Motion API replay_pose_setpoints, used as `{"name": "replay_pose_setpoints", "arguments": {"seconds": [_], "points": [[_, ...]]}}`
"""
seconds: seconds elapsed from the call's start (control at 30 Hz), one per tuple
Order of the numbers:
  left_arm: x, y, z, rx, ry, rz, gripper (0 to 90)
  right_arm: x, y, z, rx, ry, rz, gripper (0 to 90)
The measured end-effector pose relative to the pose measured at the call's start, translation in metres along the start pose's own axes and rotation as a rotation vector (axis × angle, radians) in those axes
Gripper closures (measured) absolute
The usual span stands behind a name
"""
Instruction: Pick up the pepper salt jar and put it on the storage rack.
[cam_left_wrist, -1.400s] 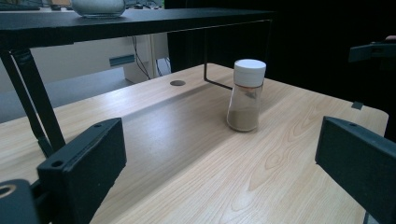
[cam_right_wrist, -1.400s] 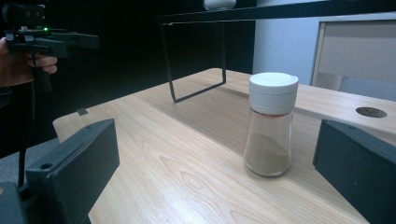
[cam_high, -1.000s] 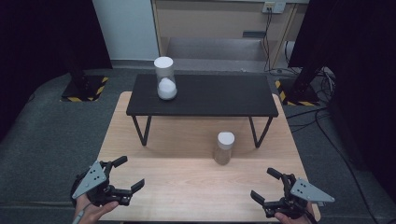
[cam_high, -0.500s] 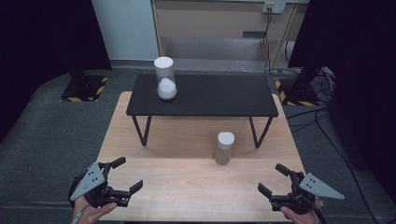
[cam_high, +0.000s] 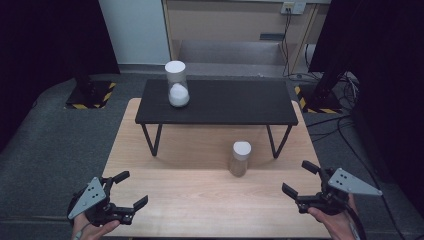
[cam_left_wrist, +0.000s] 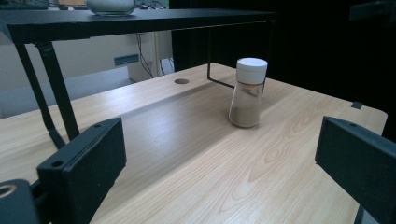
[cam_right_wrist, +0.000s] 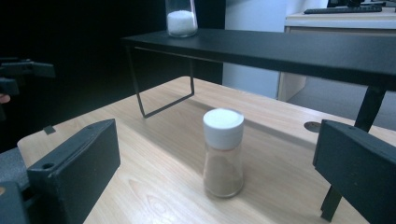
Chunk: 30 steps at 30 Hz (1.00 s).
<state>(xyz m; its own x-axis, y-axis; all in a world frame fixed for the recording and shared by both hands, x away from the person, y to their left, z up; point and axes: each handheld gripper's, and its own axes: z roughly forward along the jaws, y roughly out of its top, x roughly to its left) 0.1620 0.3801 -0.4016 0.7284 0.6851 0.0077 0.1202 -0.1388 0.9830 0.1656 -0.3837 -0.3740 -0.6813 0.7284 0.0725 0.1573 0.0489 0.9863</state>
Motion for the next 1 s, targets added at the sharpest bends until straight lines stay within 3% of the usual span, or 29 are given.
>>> {"name": "replay_pose_setpoints", "arguments": {"seconds": [0.17, 0.4, 0.73, 1.0], "points": [[0.000, -0.002, -0.004, -0.001, 0.008, -0.011, 0.8, -0.006, 0.021, 0.009, 0.021, 0.011, -0.003, 1.1], [-0.002, -0.003, -0.006, -0.007, 0.023, -0.022, 0.8, -0.012, 0.043, 0.034, 0.092, 0.022, -0.006, 1.2], [-0.003, 0.000, -0.003, 0.018, 0.017, -0.001, 0.9, -0.022, 0.048, 0.079, 0.190, 0.049, -0.002, 1.6], [0.000, -0.002, -0.004, 0.003, 0.008, -0.025, 0.9, -0.026, 0.048, 0.110, 0.231, 0.060, -0.001, 2.1]]}}
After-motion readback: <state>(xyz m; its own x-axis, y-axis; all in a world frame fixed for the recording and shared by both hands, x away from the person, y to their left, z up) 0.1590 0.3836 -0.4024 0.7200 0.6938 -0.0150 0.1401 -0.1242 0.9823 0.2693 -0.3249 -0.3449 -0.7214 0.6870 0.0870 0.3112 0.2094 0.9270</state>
